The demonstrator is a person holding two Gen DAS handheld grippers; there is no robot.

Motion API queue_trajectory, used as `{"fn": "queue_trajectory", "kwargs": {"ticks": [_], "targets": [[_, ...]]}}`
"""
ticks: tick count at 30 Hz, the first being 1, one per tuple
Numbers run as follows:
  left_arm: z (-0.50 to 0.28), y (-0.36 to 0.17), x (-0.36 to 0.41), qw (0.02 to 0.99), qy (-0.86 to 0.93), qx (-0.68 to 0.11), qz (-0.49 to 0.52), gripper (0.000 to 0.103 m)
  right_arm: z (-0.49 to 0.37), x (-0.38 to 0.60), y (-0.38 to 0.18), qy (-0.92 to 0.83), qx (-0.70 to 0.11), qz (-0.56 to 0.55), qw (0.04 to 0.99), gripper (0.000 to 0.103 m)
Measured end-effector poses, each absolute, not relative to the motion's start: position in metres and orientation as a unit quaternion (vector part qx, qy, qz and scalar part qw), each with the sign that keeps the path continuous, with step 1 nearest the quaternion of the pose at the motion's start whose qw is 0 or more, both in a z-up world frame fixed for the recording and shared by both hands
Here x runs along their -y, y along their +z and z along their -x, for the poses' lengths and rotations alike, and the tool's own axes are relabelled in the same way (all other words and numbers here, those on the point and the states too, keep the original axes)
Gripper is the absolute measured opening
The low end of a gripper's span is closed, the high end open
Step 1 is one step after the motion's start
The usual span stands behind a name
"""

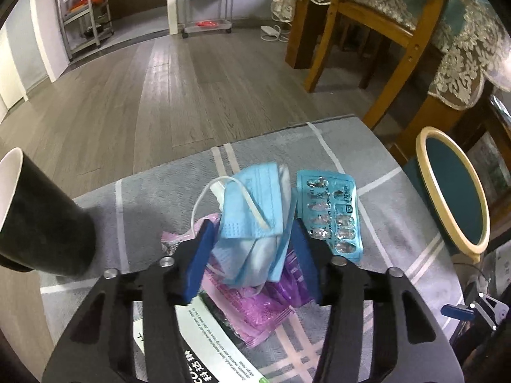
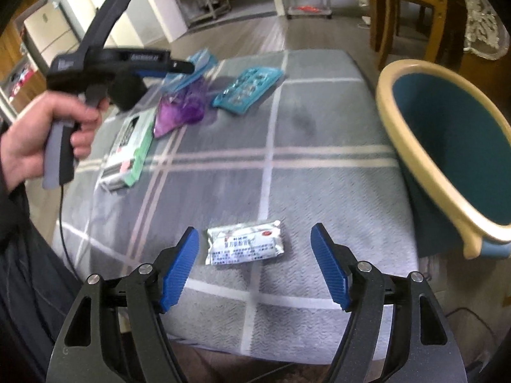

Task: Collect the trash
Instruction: 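Grasp the silver sachet with the right gripper while the left grasps the blue mask, then lift the sachet and mask and carry both over the teal bin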

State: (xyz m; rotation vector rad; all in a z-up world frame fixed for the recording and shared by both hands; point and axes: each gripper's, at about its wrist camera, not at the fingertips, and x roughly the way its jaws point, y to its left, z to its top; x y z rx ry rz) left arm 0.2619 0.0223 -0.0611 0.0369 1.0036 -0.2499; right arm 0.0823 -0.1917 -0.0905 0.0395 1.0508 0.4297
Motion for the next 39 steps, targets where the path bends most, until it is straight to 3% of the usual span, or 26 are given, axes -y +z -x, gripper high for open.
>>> {"fn": "queue_trajectory", "kwargs": {"ticks": [8, 13, 16, 22, 24, 26, 37, 39], "targets": [[-0.259, -0.06, -0.023, 0.868, -0.126, -0.479, -0.017, 0.013, -0.083, 0.18, -0.1, 0.205, -0.505, 0.0, 0.838, 0.074], [-0.255, -0.055, -0.024, 0.871, -0.129, -0.474, -0.007, 0.011, -0.082, 0.177, -0.101, 0.205, -0.501, 0.013, 0.841, 0.074], [-0.253, -0.051, -0.025, 0.873, -0.13, -0.47, 0.001, 0.01, -0.081, 0.173, -0.101, 0.203, -0.496, 0.03, 0.844, 0.058], [-0.246, -0.037, -0.033, 0.881, -0.129, -0.455, 0.021, 0.01, -0.083, 0.178, -0.099, 0.204, -0.493, 0.017, 0.846, 0.054], [-0.242, -0.032, -0.039, 0.884, -0.127, -0.448, 0.034, 0.01, -0.084, 0.18, -0.096, 0.205, -0.488, 0.009, 0.848, 0.041], [-0.239, -0.027, -0.044, 0.886, -0.126, -0.443, 0.047, 0.01, -0.086, 0.182, -0.094, 0.204, -0.487, 0.002, 0.849, 0.035], [-0.213, -0.007, -0.054, 0.892, -0.137, -0.421, 0.093, 0.01, -0.087, 0.187, -0.095, 0.203, -0.492, -0.015, 0.847, 0.034], [-0.207, -0.003, -0.051, 0.893, -0.142, -0.416, 0.093, 0.01, -0.087, 0.189, -0.095, 0.199, -0.497, -0.019, 0.844, 0.044]]}}
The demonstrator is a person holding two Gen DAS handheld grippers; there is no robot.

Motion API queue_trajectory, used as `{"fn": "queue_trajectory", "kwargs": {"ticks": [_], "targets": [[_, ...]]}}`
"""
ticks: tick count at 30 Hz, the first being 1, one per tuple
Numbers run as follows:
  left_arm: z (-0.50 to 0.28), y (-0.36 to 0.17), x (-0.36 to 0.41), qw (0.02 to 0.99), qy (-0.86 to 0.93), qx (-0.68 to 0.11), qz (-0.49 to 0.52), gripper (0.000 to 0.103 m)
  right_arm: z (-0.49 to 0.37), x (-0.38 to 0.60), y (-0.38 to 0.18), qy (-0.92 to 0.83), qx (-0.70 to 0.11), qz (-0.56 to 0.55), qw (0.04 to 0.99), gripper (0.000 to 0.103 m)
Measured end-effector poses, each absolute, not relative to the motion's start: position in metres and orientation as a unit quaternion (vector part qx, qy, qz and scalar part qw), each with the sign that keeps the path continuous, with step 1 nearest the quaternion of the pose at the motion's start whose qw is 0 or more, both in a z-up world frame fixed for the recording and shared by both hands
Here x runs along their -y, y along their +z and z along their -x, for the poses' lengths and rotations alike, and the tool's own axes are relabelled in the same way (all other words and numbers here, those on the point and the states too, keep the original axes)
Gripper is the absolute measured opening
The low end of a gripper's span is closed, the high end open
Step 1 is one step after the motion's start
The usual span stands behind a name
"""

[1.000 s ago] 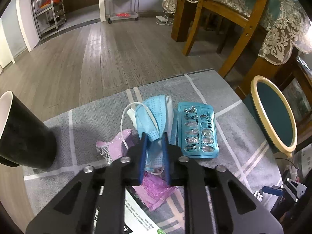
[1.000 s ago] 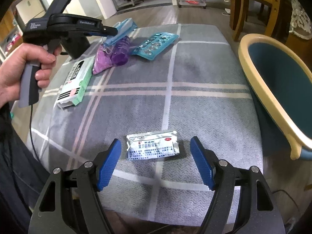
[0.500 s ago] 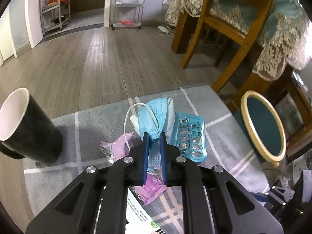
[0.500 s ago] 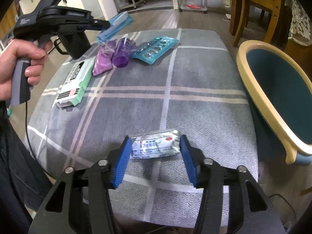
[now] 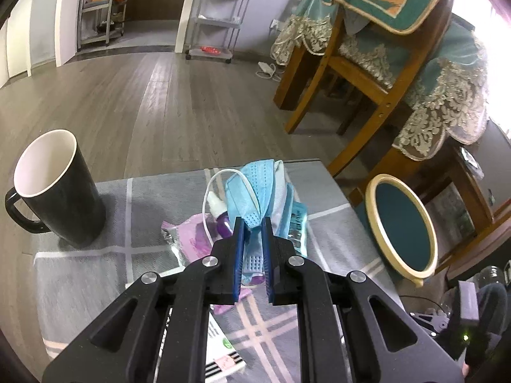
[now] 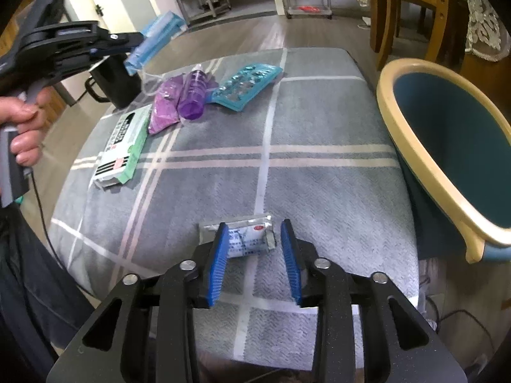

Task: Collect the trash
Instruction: 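Lift the sachet and mask and carry both over the teal bin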

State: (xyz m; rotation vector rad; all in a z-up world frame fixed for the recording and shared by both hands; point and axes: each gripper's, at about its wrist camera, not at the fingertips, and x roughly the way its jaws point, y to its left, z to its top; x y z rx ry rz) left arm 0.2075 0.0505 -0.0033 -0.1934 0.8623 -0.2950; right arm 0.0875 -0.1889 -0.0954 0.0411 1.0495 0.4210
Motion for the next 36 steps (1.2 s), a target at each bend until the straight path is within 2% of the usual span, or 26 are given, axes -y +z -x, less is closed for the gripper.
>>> {"fn": "queue_trajectory", "kwargs": {"ticks": [1, 3, 6, 13, 15, 17, 36], "targets": [[-0.205, -0.002, -0.049, 0.894, -0.144, -0.414, 0.094, 0.01, -0.087, 0.19, -0.095, 0.2, -0.499, -0.025, 0.843, 0.048], [-0.2, 0.001, -0.046, 0.895, -0.15, -0.41, 0.096, 0.01, -0.086, 0.19, -0.094, 0.198, -0.499, -0.027, 0.843, 0.067], [-0.192, 0.004, -0.042, 0.895, -0.158, -0.406, 0.095, 0.01, -0.084, 0.186, -0.094, 0.205, -0.497, -0.019, 0.843, 0.076], [-0.183, 0.003, -0.026, 0.894, -0.171, -0.406, 0.078, 0.01, -0.08, 0.17, -0.103, 0.204, -0.496, 0.037, 0.843, 0.076], [-0.182, 0.002, -0.023, 0.893, -0.175, -0.407, 0.075, 0.01, -0.078, 0.167, -0.104, 0.201, -0.49, 0.055, 0.846, 0.064], [-0.181, 0.002, -0.02, 0.893, -0.178, -0.408, 0.072, 0.01, -0.078, 0.167, -0.103, 0.199, -0.487, 0.064, 0.848, 0.06], [-0.17, -0.005, 0.011, 0.884, -0.209, -0.417, 0.042, 0.01, -0.09, 0.212, -0.061, 0.17, -0.44, -0.037, 0.881, 0.06]]}}
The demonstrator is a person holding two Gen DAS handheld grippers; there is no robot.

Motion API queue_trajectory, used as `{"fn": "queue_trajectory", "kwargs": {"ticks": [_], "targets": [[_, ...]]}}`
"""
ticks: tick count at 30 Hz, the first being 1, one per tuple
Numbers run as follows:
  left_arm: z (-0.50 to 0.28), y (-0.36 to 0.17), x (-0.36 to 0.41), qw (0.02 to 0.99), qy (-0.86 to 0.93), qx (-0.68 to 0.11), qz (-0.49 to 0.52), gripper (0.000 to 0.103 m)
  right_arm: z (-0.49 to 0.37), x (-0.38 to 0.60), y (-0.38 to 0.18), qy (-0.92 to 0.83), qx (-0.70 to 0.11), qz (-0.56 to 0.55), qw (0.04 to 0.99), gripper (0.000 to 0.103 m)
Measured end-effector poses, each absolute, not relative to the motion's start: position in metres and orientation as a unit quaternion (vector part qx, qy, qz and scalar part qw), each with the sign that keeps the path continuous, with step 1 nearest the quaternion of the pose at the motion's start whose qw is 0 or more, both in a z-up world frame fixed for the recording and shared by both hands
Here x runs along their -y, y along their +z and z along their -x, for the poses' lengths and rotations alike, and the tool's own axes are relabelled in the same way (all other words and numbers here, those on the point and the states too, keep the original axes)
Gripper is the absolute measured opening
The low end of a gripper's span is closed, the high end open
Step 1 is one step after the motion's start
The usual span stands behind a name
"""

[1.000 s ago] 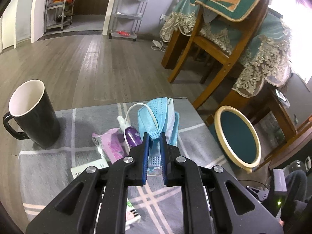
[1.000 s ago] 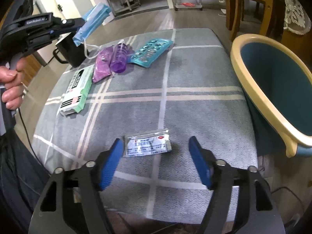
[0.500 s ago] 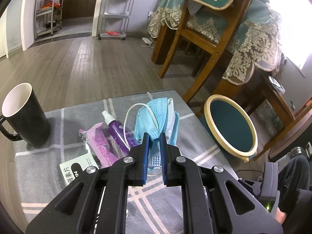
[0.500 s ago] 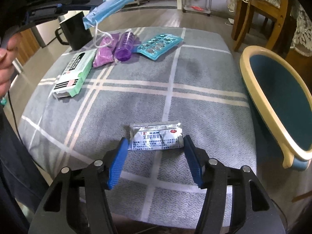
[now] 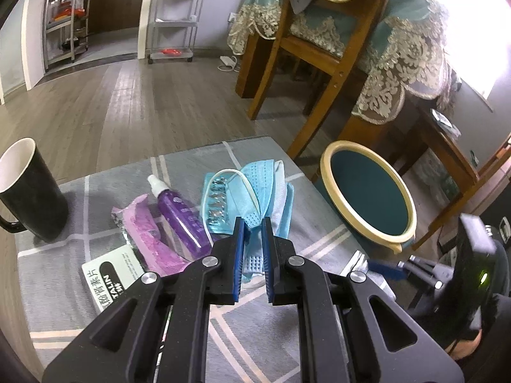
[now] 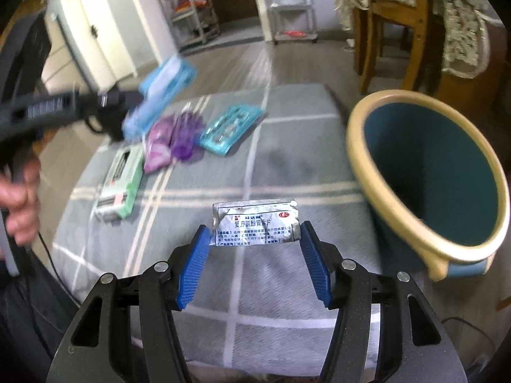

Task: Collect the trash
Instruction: 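Lift the sachet and mask and carry both over the teal bin, then open both grippers over the bin, dropping the sachet and mask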

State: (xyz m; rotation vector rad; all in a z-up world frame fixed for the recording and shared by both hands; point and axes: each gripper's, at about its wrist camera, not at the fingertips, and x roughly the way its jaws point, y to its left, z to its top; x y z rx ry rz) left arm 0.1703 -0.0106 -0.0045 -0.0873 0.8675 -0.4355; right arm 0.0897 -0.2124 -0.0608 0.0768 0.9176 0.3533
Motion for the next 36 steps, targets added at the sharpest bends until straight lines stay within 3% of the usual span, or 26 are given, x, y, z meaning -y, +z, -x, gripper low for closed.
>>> {"fn": "queue_trajectory", "kwargs": {"ticks": [15, 36], "targets": [[-0.176, -0.011, 0.086, 0.864, -0.263, -0.43, 0.012, 0.01, -0.101, 0.286, -0.025, 0.088, -0.391, -0.114, 0.909, 0.06], [-0.218, -0.033, 0.232, 0.822, -0.328, -0.465, -0.02, 0.01, -0.099, 0.376, 0.005, -0.013, -0.353, -0.118, 0.928, 0.06]]}}
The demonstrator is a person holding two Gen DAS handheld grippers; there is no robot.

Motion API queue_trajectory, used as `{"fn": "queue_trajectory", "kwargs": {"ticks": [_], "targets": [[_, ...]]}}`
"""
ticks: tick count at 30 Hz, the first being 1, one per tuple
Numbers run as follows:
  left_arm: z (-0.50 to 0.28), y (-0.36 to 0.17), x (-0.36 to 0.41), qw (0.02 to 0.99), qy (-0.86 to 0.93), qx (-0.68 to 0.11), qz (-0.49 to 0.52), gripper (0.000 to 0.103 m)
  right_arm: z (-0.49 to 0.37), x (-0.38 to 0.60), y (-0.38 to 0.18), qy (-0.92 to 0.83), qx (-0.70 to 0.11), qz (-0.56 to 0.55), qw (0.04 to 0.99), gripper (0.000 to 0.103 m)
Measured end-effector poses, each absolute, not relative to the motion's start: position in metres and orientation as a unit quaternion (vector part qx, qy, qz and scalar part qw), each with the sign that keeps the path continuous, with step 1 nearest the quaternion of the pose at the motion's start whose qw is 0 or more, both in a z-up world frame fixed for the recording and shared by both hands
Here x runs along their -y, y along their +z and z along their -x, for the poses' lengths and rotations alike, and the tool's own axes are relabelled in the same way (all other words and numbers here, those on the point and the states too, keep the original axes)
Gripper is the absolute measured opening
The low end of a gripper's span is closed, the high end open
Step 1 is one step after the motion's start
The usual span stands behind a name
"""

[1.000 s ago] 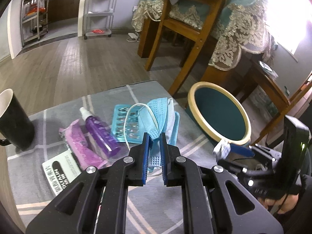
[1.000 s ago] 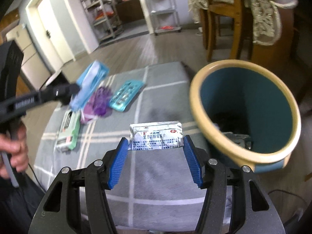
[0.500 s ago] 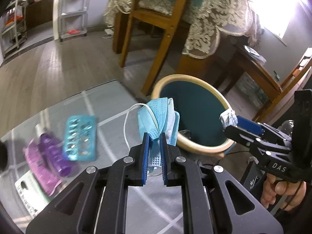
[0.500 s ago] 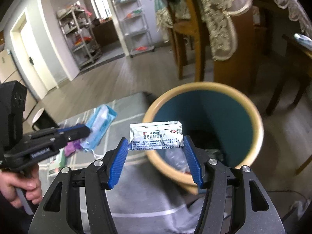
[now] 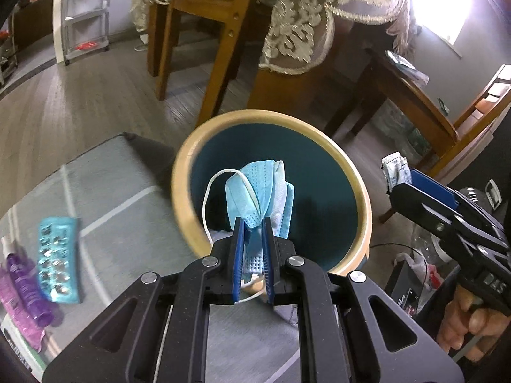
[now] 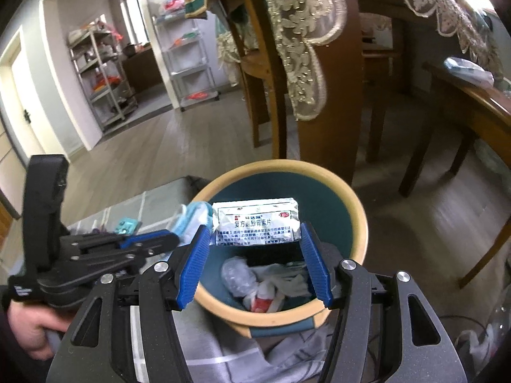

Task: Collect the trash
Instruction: 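Open both grippers over the bin, dropping the sachet and mask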

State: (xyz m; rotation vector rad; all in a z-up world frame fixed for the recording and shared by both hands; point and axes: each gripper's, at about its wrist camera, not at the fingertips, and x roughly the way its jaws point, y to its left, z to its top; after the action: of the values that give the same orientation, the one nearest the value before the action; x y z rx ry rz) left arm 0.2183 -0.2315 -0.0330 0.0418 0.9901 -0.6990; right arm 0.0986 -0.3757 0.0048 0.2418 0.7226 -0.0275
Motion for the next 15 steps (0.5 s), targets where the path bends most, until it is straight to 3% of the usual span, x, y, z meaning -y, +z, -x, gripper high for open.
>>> {"fn": "queue_trajectory", "kwargs": {"ticks": [8, 9, 11, 15], "targets": [[-0.229, -0.048, 0.25, 0.811, -0.322, -0.488, -0.029, 0.015, -0.103, 0.385, -0.002, -0.019, -0.361, -0.131, 0.923, 0.06], [-0.229, -0.048, 0.249, 0.81, -0.321, -0.489, -0.031, 0.017, -0.103, 0.386, -0.004, -0.019, -0.362, -0.132, 0.923, 0.06], [-0.227, -0.048, 0.246, 0.812, -0.319, -0.487, -0.035, 0.032, -0.105, 0.387, -0.005, -0.02, -0.364, -0.139, 0.921, 0.06], [-0.224, -0.044, 0.23, 0.821, -0.309, -0.479, -0.028, 0.041, -0.11, 0.385, -0.009, -0.018, -0.37, -0.14, 0.918, 0.06]]}}
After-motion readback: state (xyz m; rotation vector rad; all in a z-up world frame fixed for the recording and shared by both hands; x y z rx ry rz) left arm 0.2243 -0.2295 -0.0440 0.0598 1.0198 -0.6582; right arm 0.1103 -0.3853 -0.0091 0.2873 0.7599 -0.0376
